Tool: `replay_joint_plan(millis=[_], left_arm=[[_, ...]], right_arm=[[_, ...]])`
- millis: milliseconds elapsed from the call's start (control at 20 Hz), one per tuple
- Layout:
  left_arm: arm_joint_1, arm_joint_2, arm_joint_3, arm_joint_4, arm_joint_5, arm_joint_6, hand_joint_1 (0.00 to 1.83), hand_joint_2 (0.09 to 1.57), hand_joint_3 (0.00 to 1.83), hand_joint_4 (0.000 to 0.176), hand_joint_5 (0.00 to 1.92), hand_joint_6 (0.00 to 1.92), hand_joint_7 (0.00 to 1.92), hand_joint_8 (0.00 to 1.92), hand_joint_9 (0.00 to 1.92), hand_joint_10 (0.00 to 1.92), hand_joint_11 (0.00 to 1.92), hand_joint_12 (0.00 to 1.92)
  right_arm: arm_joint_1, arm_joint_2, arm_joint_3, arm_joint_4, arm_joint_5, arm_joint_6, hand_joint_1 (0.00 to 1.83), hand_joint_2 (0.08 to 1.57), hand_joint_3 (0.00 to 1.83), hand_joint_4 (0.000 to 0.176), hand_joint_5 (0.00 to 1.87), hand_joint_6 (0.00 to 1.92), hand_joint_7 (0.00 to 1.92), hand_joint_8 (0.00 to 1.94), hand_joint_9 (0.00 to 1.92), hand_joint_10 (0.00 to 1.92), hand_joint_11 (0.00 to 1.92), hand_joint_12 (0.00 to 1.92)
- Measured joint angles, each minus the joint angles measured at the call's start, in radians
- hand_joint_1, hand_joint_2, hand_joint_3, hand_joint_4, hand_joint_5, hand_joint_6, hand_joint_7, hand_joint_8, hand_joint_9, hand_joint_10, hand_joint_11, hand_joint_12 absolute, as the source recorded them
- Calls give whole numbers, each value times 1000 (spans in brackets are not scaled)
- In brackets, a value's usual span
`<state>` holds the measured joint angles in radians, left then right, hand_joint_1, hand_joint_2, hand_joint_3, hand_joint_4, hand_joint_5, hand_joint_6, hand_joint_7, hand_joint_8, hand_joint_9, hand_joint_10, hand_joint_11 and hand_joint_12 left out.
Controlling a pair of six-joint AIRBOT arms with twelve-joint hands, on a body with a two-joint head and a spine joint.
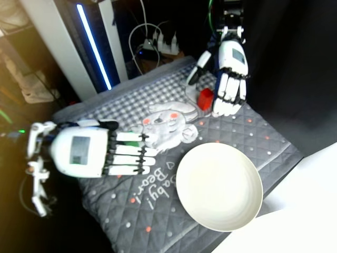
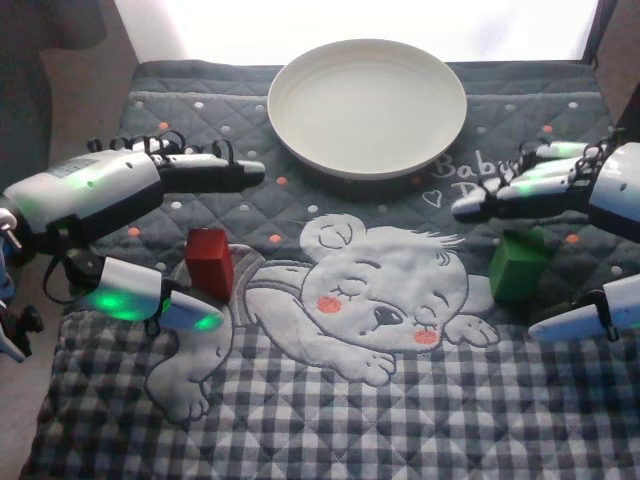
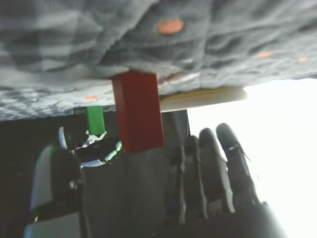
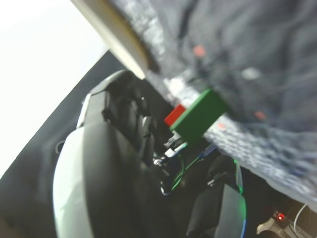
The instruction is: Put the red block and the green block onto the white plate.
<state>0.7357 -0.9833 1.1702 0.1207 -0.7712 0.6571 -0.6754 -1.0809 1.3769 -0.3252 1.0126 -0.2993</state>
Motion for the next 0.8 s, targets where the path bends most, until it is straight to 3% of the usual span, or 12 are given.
replay_joint_plan(millis=[50, 200, 300, 800], left_arm=[[-1, 0, 2, -2, 8, 0, 925, 902, 4, 0, 489, 0, 678, 9, 593, 26, 34, 1141], [-1, 0, 6, -8, 14, 1, 944, 895, 0, 0, 587, 6, 809, 17, 750, 70, 122, 1341], [-3, -11, 10, -11, 11, 1, 923, 909, 3, 0, 634, 7, 829, 12, 757, 69, 139, 1293], [0, -16, 12, -25, 10, 0, 926, 927, 1, 0, 682, 4, 844, 8, 759, 45, 143, 1231]], right_arm=[[0, -3, 4, 3, 0, 0, 1040, 957, 1, 0, 699, 2, 738, 5, 825, 17, 563, 708], [0, -9, 7, 8, -3, 0, 1157, 979, 0, 0, 864, 3, 1017, 22, 1048, 50, 618, 1037], [0, -12, 7, 8, -4, 0, 1105, 998, 1, 0, 891, 1, 1105, 31, 1136, 99, 670, 1227], [0, -18, 8, 29, 0, 0, 1087, 969, 0, 0, 954, 8, 1205, 34, 1197, 170, 765, 1253]])
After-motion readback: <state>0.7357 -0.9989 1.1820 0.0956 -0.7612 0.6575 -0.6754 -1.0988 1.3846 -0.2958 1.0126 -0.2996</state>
